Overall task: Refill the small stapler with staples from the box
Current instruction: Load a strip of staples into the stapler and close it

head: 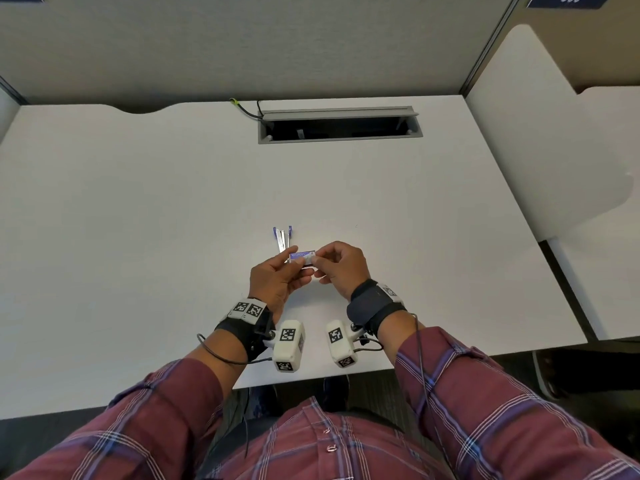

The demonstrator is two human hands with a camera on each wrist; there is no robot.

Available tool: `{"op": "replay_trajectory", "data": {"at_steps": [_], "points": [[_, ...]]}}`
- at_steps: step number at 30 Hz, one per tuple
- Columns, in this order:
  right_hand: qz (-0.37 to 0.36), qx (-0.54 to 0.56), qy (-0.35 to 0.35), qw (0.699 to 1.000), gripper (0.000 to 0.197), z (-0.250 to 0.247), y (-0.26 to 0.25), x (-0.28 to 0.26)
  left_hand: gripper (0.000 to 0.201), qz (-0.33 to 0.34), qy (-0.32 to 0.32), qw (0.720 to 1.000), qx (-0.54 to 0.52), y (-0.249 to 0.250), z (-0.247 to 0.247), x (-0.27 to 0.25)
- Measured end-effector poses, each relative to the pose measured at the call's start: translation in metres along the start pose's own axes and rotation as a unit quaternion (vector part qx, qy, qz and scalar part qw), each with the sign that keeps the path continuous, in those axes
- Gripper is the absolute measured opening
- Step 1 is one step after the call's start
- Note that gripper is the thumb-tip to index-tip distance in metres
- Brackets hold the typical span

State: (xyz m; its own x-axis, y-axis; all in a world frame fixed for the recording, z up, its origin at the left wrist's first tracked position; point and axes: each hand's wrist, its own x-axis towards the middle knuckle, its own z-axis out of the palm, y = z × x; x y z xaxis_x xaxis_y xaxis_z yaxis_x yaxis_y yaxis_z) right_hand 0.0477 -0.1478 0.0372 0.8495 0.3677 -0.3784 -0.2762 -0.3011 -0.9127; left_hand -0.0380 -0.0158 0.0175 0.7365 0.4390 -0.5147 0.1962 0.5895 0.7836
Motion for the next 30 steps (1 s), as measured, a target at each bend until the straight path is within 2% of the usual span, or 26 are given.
{"op": "replay_trajectory", "data": {"at_steps": [5,9,13,18,22,30], "points": [[0.034,0.032,0.017,0.999,0.028,-0.011,-0.002,0.005,0.053,0.012,-0.02,0.994,0.103,-0.002,-0.007,0.005],[0.066,0.049,0.082,0.993,0.027,-0.04,0.002,0.026,0.023,0.04,0.034,0.983,0.178,-0.001,-0.019,0.012],[0.094,0.007,0.15,0.984,0.022,-0.067,0.012,0.045,0.009,0.049,0.091,0.97,0.22,-0.001,-0.036,0.022],[0.116,-0.099,0.187,0.971,0.009,-0.084,0.033,0.066,0.013,0.05,0.122,0.956,0.26,0.002,-0.056,0.032],[0.097,-0.182,0.174,0.963,0.023,-0.087,0.036,0.068,0.019,0.06,0.122,0.946,0.294,0.002,-0.062,0.035],[0.086,-0.251,0.164,0.95,0.026,-0.086,0.03,0.063,0.021,0.051,0.13,0.947,0.288,0.002,-0.07,0.039]]}}
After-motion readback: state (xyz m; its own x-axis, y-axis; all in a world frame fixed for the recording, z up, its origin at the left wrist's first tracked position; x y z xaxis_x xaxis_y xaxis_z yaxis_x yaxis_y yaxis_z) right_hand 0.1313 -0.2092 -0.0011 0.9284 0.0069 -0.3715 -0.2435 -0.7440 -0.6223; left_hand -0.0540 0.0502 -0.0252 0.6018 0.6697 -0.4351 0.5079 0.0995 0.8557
